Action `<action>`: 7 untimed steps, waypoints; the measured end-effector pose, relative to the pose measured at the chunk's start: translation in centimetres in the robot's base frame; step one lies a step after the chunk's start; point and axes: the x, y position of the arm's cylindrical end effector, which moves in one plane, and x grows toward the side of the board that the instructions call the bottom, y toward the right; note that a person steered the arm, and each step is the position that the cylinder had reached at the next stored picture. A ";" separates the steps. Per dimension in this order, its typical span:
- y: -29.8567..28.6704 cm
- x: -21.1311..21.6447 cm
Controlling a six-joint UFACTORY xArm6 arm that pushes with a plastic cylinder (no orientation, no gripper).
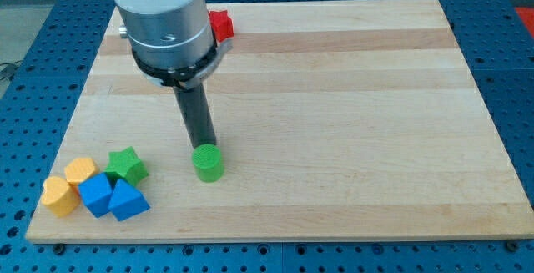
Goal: Drag the green circle close to the green star
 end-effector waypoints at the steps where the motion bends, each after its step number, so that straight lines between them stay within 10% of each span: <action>1: 3.2 -1.0; 7: -3.7 3.9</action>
